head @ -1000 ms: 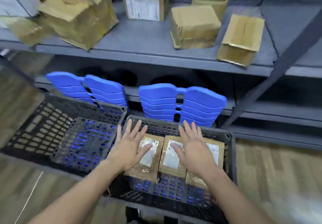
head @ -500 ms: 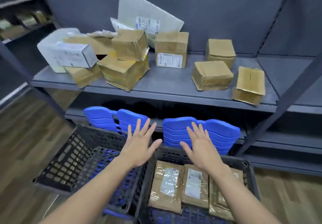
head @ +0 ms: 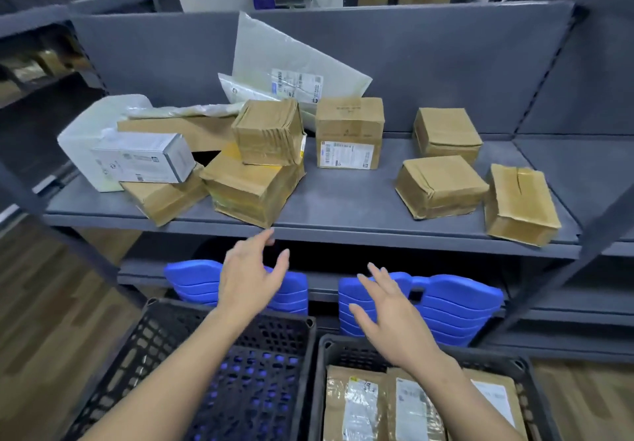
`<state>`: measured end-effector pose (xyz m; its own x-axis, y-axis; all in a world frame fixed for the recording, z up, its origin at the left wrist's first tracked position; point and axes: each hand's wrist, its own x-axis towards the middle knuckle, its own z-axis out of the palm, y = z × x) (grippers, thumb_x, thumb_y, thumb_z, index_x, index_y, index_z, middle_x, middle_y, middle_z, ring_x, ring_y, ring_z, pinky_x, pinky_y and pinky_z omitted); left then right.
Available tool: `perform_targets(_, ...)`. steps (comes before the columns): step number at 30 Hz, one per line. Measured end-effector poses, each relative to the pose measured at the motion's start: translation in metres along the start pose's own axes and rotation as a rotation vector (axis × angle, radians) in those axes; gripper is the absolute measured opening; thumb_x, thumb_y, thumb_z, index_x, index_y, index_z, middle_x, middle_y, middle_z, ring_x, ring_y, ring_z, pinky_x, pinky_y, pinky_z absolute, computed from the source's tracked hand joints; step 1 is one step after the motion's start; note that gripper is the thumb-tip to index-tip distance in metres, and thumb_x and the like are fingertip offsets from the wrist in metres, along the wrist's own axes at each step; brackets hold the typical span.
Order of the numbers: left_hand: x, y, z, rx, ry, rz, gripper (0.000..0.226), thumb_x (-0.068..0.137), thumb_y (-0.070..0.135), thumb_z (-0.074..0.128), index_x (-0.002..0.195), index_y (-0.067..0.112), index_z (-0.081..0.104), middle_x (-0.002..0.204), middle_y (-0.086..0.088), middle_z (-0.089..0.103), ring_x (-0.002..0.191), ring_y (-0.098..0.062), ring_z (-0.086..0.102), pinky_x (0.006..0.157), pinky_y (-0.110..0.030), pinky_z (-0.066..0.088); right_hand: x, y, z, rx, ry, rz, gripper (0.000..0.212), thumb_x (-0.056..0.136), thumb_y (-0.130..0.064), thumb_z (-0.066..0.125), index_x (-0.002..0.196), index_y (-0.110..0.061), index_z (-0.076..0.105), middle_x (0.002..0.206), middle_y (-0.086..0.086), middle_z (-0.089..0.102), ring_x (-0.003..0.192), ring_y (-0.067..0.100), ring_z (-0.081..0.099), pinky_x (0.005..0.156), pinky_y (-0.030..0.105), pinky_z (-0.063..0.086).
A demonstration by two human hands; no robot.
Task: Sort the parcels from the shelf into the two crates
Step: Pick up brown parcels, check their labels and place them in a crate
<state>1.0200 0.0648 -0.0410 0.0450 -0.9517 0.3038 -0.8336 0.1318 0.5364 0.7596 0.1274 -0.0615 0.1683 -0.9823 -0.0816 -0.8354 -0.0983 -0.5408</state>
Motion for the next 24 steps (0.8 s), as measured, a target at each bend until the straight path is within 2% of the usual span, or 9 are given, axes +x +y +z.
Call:
perform_targets(2, 0.020, 0.002, -0.009, -0.021, 0.181, -0.035, 0.069, 0.088, 0.047, 0.077, 0.145, 0.014, 0.054, 0.128, -0.006, 0.058, 0.122, -0.029, 0.053, 0.102, -0.044, 0.048, 0.013, 0.001, -0.006, 0.028, -0.004, -0.032, 0.061, 0.107, -0.046, 0.048, 0.162, -0.026, 0.031, 0.172, -0.012, 0.010, 0.160, 0.008, 0.002, 0.123, 0.030, 0.027)
perform_targets(4, 0.040, 0.003, -0.017, -0.033, 0.266, -0.107, 0.086, 0.078, 0.048, 0.086, 0.150, 0.021, 0.047, 0.144, -0.010, 0.041, 0.133, -0.032, 0.040, 0.101, -0.039, 0.042, 0.028, 0.000, -0.010, 0.063, 0.006, -0.069, 0.059, 0.107, -0.044, 0.049, 0.161, -0.025, 0.034, 0.170, -0.015, 0.015, 0.160, 0.007, 0.005, 0.122, 0.028, 0.028)
perform_targets(7, 0.068, -0.004, -0.022, -0.061, 0.229, -0.192, 0.110, 0.069, 0.054, 0.091, 0.159, 0.033, 0.033, 0.165, -0.013, 0.012, 0.151, -0.034, 0.019, 0.116, -0.043, 0.032, 0.044, -0.004, -0.009, 0.116, 0.023, -0.080, 0.055, 0.107, -0.042, 0.051, 0.158, -0.026, 0.040, 0.169, -0.016, 0.020, 0.156, 0.009, 0.024, 0.116, 0.024, 0.030)
perform_targets(10, 0.085, -0.017, -0.017, -0.118, 0.163, -0.236, 0.114, 0.065, 0.058, 0.091, 0.160, 0.037, 0.031, 0.169, -0.011, 0.001, 0.156, -0.035, 0.012, 0.124, -0.046, 0.022, 0.056, -0.012, -0.004, 0.147, 0.022, -0.085, 0.052, 0.106, -0.041, 0.053, 0.155, -0.026, 0.045, 0.166, -0.015, 0.027, 0.144, 0.014, 0.044, 0.116, 0.026, 0.033)
perform_targets(12, 0.089, -0.026, -0.013, -0.154, 0.175, -0.226, 0.107, 0.066, 0.054, 0.092, 0.157, 0.039, 0.039, 0.170, -0.010, -0.001, 0.157, -0.034, 0.009, 0.125, -0.044, 0.019, 0.064, -0.018, 0.000, 0.141, 0.024, -0.088, 0.052, 0.105, -0.040, 0.054, 0.154, -0.025, 0.047, 0.163, -0.014, 0.033, 0.134, 0.018, 0.053, 0.116, 0.026, 0.032)
perform_targets(16, 0.094, -0.047, -0.011, -0.219, 0.191, -0.144, 0.091, 0.069, 0.038, 0.095, 0.147, 0.043, 0.051, 0.171, -0.009, -0.008, 0.158, -0.028, 0.002, 0.120, -0.031, 0.009, 0.080, -0.027, 0.008, 0.106, 0.106, -0.115, 0.049, 0.102, -0.036, 0.061, 0.148, -0.019, 0.055, 0.150, -0.006, 0.052, 0.140, 0.016, 0.045, 0.118, 0.025, 0.030)
perform_targets(19, 0.103, -0.060, -0.015, -0.270, 0.145, -0.123, 0.084, 0.067, 0.034, 0.097, 0.140, 0.042, 0.056, 0.169, -0.009, -0.001, 0.158, -0.028, 0.009, 0.120, -0.028, 0.013, 0.088, -0.037, 0.011, 0.132, 0.144, -0.078, 0.047, 0.101, -0.034, 0.063, 0.145, -0.018, 0.057, 0.146, -0.005, 0.056, 0.137, 0.015, 0.047, 0.112, 0.020, 0.029)
perform_targets(21, 0.112, -0.062, -0.022, -0.293, 0.152, -0.124, 0.081, 0.060, 0.038, 0.099, 0.130, 0.038, 0.059, 0.157, -0.011, 0.015, 0.149, -0.029, 0.025, 0.119, -0.026, 0.019, 0.093, -0.044, 0.011, 0.156, 0.165, -0.055, 0.047, 0.101, -0.033, 0.063, 0.145, -0.019, 0.057, 0.145, -0.005, 0.057, 0.137, 0.015, 0.047, 0.110, 0.019, 0.030)
perform_targets(24, 0.127, -0.055, -0.037, -0.347, 0.170, -0.120, 0.080, 0.045, 0.064, 0.087, 0.116, 0.044, 0.055, 0.137, -0.004, 0.023, 0.134, -0.019, 0.032, 0.116, -0.023, 0.026, 0.101, -0.053, 0.010, 0.225, 0.191, -0.023, 0.049, 0.099, -0.034, 0.066, 0.145, -0.021, 0.057, 0.143, -0.007, 0.057, 0.135, 0.014, 0.050, 0.113, 0.027, 0.038)
